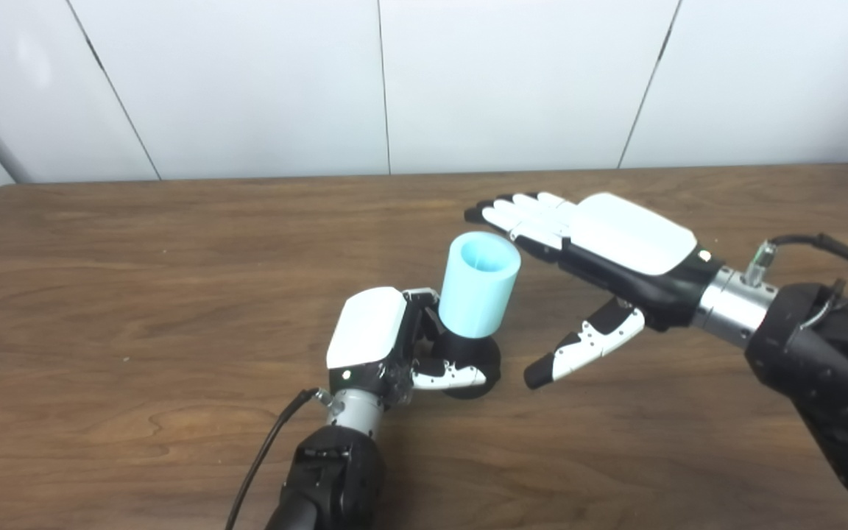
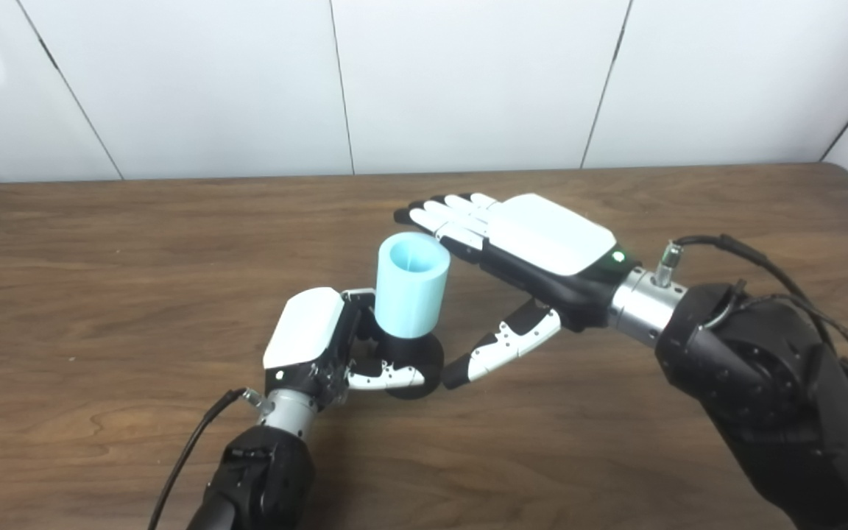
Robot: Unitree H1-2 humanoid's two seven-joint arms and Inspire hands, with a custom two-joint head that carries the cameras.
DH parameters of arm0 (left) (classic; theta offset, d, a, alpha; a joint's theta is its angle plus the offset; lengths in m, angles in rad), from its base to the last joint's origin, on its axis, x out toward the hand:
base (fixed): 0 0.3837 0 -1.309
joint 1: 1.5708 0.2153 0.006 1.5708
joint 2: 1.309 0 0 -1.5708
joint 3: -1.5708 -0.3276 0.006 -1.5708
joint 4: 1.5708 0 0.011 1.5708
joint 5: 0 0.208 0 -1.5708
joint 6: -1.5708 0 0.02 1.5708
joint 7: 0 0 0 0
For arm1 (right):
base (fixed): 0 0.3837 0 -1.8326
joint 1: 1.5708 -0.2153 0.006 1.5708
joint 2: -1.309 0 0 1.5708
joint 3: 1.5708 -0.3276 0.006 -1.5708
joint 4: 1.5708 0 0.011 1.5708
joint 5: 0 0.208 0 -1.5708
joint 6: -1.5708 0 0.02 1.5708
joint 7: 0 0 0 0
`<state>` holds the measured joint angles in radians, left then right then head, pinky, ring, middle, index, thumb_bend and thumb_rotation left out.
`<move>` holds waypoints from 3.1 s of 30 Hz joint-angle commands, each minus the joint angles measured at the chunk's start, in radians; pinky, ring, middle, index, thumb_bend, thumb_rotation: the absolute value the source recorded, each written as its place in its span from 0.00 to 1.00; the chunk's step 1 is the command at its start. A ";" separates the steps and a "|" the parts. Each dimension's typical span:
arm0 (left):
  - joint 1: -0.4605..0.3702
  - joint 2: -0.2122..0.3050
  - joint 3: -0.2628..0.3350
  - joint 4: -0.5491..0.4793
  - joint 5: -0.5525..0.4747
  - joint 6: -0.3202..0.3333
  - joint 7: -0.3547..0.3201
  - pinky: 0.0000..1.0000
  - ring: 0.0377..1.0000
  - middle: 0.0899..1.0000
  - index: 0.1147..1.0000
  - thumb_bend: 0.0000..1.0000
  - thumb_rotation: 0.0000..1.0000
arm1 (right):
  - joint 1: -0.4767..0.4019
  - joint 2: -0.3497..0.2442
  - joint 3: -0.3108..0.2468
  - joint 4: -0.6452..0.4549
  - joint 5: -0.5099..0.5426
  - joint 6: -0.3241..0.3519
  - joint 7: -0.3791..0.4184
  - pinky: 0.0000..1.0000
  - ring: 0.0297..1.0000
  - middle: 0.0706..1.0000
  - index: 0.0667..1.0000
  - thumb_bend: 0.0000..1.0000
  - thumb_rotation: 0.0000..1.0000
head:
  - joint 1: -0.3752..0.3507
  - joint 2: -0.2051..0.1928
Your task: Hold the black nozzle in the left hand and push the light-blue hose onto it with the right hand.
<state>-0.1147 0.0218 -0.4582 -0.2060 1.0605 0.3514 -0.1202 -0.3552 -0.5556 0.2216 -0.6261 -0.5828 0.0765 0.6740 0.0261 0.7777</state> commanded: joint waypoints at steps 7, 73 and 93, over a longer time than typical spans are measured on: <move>0.012 0.012 0.004 0.014 0.004 0.011 -0.032 0.38 0.47 0.40 0.43 0.53 0.00 | 0.013 0.025 -0.028 -0.013 -0.038 -0.089 -0.080 1.00 1.00 1.00 1.00 0.79 0.99 | -0.003 0.001; 0.012 0.005 -0.011 -0.011 0.032 0.032 -0.081 0.39 0.47 0.42 0.42 0.53 0.00 | 0.060 0.089 0.022 -0.023 -0.051 -0.084 0.014 0.97 1.00 1.00 0.97 0.71 1.00 | -0.003 0.016; 0.006 0.009 -0.005 -0.019 0.023 0.040 -0.094 0.39 0.47 0.41 0.43 0.53 0.00 | 0.151 0.064 0.046 -0.023 -0.037 -0.077 0.011 0.97 1.00 1.00 0.97 0.67 0.95 | 0.005 0.019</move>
<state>-0.1168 0.0242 -0.4634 -0.2291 1.0750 0.3737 -0.1733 -0.2275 -0.4654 0.2454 -0.6518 -0.6240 0.0014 0.6407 0.0307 0.7961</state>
